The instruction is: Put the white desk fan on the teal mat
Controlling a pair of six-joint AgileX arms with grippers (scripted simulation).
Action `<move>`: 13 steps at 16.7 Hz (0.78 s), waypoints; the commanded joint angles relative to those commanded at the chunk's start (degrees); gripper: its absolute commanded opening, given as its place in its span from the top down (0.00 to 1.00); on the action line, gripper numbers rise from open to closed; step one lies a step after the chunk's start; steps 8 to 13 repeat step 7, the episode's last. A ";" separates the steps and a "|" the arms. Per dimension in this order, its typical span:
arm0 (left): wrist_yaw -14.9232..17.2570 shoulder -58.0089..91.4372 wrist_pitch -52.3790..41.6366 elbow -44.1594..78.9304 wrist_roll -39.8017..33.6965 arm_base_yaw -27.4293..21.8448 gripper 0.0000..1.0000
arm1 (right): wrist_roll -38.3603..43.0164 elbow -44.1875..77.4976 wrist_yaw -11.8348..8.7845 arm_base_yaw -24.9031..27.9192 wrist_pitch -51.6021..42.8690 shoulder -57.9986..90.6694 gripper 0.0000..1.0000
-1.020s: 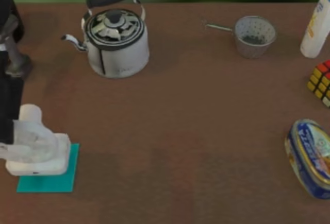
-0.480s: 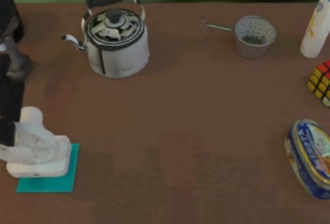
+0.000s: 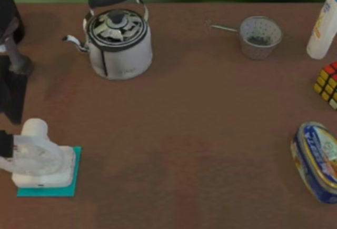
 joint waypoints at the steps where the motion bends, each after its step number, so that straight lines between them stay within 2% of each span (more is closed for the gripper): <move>1: 0.00 0.00 0.00 0.00 0.00 0.00 0.02 | 0.00 0.00 0.00 0.00 0.00 0.00 0.00; 13: 0.00 0.00 0.00 0.00 0.00 0.00 0.00 | 0.00 0.00 0.00 0.00 0.00 0.00 0.00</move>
